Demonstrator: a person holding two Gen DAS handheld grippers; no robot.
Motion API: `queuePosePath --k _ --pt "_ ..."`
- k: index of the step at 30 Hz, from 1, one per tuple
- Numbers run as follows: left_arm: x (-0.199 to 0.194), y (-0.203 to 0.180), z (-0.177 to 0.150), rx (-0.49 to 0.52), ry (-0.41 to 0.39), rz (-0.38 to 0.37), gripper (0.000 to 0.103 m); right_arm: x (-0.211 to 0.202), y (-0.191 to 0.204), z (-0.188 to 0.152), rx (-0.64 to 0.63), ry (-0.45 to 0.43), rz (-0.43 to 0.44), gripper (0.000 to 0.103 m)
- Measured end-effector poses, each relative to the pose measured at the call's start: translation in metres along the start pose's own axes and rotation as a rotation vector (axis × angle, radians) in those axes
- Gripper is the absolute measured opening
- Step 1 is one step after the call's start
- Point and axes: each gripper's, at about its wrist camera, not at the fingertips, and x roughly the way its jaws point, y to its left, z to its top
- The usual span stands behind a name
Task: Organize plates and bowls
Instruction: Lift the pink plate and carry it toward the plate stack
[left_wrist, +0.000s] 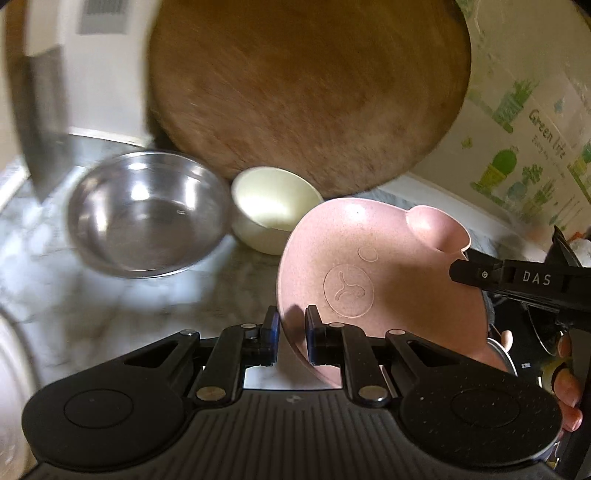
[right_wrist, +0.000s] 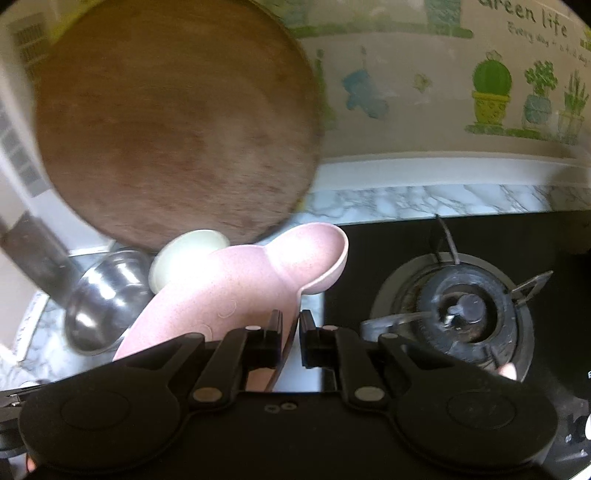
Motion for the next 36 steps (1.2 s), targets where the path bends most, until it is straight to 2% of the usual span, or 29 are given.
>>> queuePosePath --k 11,20,30,36 --pt "-0.077 0.059 -0.029 -0.092 -0.103 0.120 0.014 -0.015 0.075 -0.027 -0.100 -0.007 0.136 0.011" --pt "-0.133 0.116 -0.055 -0.183 -0.172 0.218 0.014 -0.003 0.146 -0.055 -0.200 0.053 0.231 0.011" --pt "-0.160 0.175 -0.087 -0.266 -0.185 0.302 0.014 0.009 0.219 -0.089 -0.291 0.089 0.306 0.011" --pt "-0.162 0.202 -0.105 -0.305 -0.160 0.331 0.014 0.025 0.248 -0.109 -0.340 0.124 0.331 0.011"
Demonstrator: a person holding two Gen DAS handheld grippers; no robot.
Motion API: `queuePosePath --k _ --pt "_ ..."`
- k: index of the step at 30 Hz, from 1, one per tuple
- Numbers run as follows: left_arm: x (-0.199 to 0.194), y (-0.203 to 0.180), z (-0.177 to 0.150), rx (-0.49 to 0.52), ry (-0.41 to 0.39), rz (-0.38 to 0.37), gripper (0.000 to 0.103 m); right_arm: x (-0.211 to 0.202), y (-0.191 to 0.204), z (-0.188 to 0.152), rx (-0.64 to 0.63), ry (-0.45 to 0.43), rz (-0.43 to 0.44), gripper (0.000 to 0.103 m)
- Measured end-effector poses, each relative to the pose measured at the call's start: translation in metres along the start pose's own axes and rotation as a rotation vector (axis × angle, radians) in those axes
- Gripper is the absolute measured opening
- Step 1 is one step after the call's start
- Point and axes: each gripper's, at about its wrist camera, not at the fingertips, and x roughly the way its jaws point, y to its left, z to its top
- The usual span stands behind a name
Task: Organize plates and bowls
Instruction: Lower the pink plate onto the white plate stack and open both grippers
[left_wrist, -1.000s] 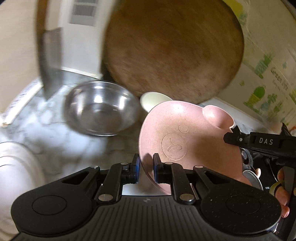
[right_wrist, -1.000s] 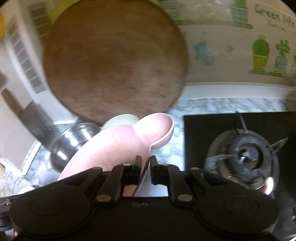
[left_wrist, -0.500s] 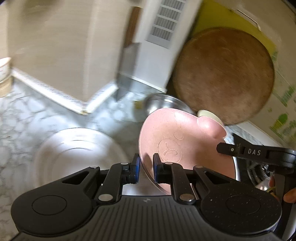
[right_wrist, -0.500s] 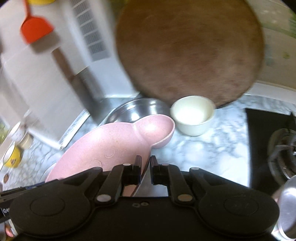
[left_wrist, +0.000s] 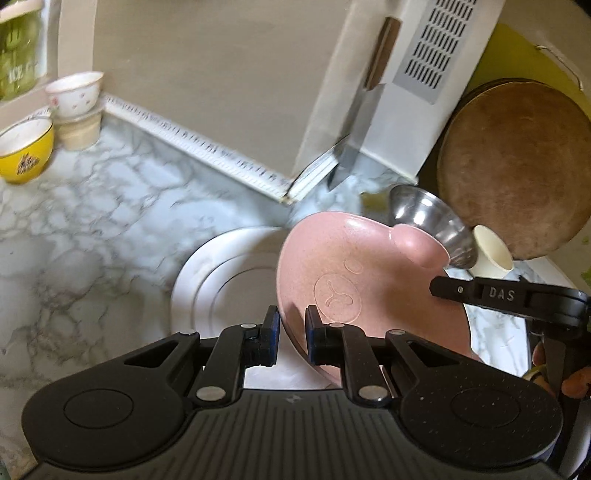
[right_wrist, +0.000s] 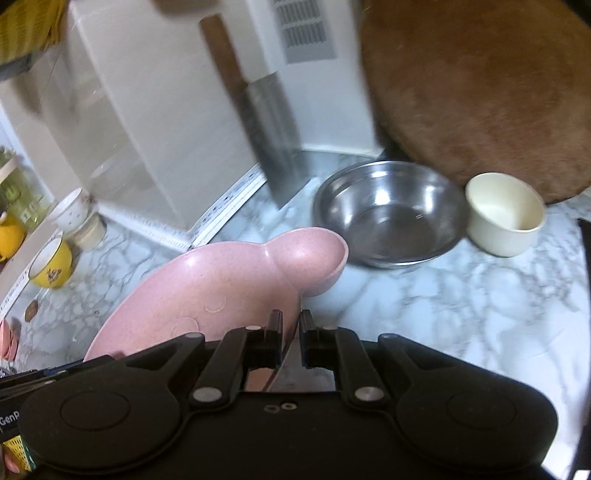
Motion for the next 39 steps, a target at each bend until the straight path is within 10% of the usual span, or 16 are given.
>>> queuePosePath --k 39 --pt "0.045 0.041 -0.016 0.000 0.088 0.058 0.014 0.064 0.034 -0.006 -0.047 0.059 0.035 0.012"
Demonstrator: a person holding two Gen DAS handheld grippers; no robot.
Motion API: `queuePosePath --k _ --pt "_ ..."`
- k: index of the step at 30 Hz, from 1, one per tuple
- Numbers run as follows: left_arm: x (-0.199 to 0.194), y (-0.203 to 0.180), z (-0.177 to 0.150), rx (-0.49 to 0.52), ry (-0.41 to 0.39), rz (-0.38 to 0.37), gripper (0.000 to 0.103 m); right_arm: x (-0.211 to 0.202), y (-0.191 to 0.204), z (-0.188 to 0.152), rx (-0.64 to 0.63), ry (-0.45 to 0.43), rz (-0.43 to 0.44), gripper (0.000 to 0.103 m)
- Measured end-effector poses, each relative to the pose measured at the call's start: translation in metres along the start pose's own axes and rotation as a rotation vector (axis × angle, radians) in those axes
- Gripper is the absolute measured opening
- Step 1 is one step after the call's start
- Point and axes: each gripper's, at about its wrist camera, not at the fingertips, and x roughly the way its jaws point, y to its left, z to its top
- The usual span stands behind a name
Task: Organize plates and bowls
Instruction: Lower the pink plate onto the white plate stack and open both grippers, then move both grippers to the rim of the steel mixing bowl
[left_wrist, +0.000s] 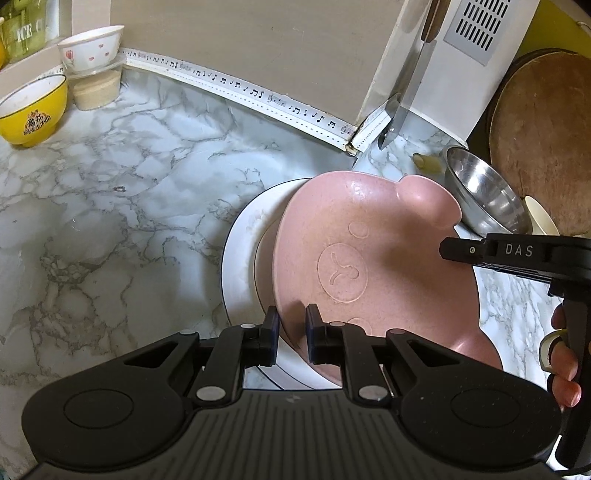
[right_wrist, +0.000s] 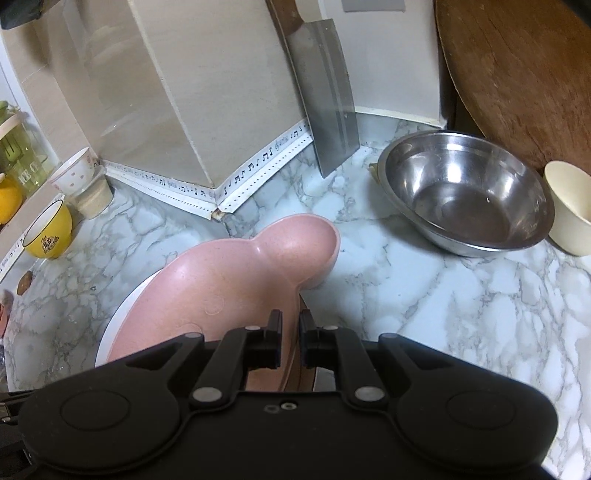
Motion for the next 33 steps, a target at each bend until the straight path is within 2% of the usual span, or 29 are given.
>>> queuePosePath --k 15,18,22,27,28,29,31,32,33 --pt "-0.004 -0.004 0.000 0.074 -0.003 0.002 0.017 -0.010 -0.008 -0.003 -0.013 0.013 0.002 0.013" --pt "-0.010 -0.008 -0.001 0.092 -0.029 0.006 0.030 -0.017 -0.010 -0.004 -0.017 -0.003 0.005 0.013" --pt "-0.022 -0.017 -0.002 0.126 -0.083 0.008 0.058 -0.031 -0.009 -0.006 -0.052 -0.033 0.008 0.013" --pt "-0.035 -0.030 0.001 0.159 -0.117 -0.016 0.059 -0.051 -0.009 -0.007 -0.075 -0.068 0.013 0.015" --pt "-0.038 -0.033 0.002 0.164 -0.122 -0.021 0.062 -0.055 -0.010 -0.007 -0.076 -0.076 0.014 0.016" --pt "-0.040 -0.036 0.003 0.170 -0.129 -0.027 0.066 -0.060 -0.012 -0.007 -0.074 -0.089 0.013 0.017" --pt "-0.045 -0.043 0.005 0.180 -0.144 -0.042 0.068 -0.070 -0.014 -0.008 -0.069 -0.111 0.001 0.021" --pt "-0.048 -0.047 0.006 0.187 -0.153 -0.051 0.068 -0.075 -0.016 -0.008 -0.068 -0.122 -0.002 0.029" --pt "-0.050 -0.052 0.007 0.196 -0.158 -0.059 0.068 -0.080 -0.019 -0.008 -0.067 -0.131 -0.008 0.045"
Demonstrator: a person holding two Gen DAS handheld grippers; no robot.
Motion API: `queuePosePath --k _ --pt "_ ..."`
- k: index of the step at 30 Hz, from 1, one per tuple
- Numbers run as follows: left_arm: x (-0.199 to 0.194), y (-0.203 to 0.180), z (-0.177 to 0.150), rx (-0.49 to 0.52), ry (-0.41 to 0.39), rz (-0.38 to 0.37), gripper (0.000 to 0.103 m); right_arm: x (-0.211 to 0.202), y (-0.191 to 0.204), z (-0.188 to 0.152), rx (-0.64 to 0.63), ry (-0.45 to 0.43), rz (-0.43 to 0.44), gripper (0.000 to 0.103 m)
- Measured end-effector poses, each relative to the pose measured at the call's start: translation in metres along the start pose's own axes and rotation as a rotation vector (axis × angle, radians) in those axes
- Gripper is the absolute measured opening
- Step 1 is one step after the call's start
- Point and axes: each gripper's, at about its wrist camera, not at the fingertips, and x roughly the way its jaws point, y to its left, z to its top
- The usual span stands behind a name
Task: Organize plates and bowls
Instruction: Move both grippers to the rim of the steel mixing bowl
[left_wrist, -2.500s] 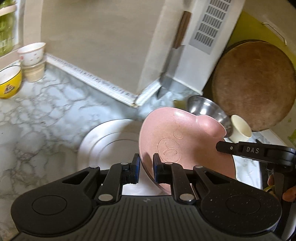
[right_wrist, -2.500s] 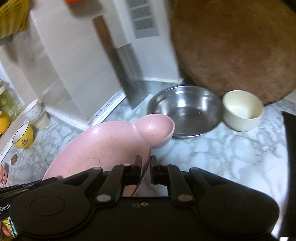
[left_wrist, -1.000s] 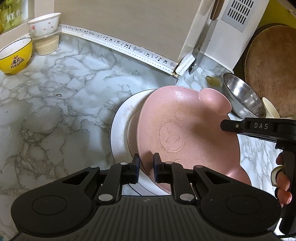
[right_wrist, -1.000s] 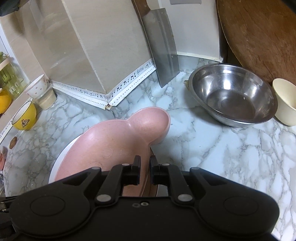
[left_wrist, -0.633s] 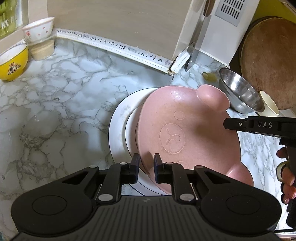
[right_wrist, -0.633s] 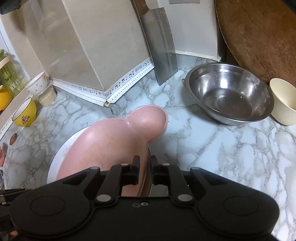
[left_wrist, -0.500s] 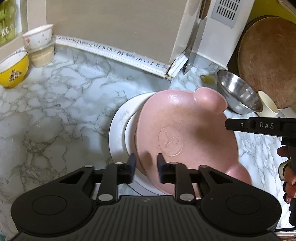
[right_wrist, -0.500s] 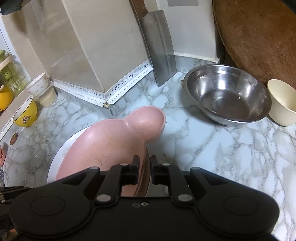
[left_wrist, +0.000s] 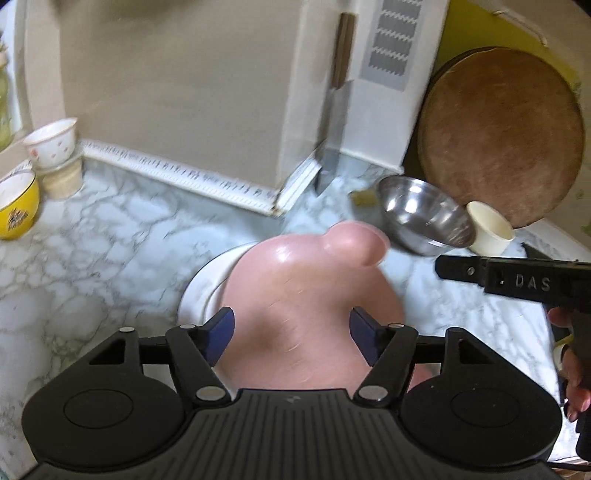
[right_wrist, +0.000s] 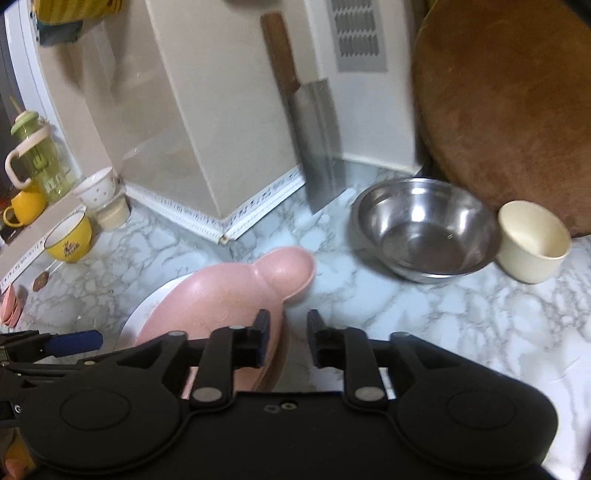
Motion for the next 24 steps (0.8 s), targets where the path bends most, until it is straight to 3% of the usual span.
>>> queuePosePath --k 1,2,3,5,9,15,20,24 --pt "-0.001 -0.005 0.003 0.009 -0.005 -0.010 0.068 -0.005 -0.002 0.000 0.003 -0.012 -0.011 0.056" --pt "-0.002 -0.009 0.005 0.019 -0.010 -0.021 0.069 -0.010 -0.005 0.001 0.006 -0.024 -0.019 0.075" --pt "-0.002 -0.014 0.008 0.028 -0.014 -0.030 0.070 -0.015 -0.008 0.001 0.008 -0.036 -0.026 0.084" --pt "-0.003 -0.023 0.014 0.045 -0.024 -0.048 0.077 -0.023 -0.014 0.001 0.011 -0.052 -0.049 0.086" --pt "-0.001 -0.042 0.026 0.078 -0.053 -0.096 0.079 -0.038 -0.028 0.002 0.011 -0.096 -0.096 0.098" --pt "0.011 -0.068 0.049 0.104 -0.097 -0.150 0.101 -0.049 -0.056 0.007 0.048 -0.124 -0.161 0.102" --pt "0.039 -0.086 0.072 0.135 -0.080 -0.152 0.103 -0.045 -0.084 0.013 0.095 -0.122 -0.217 0.102" --pt "0.066 -0.101 0.093 0.182 -0.081 -0.110 0.103 -0.035 -0.100 0.018 0.101 -0.129 -0.286 0.102"
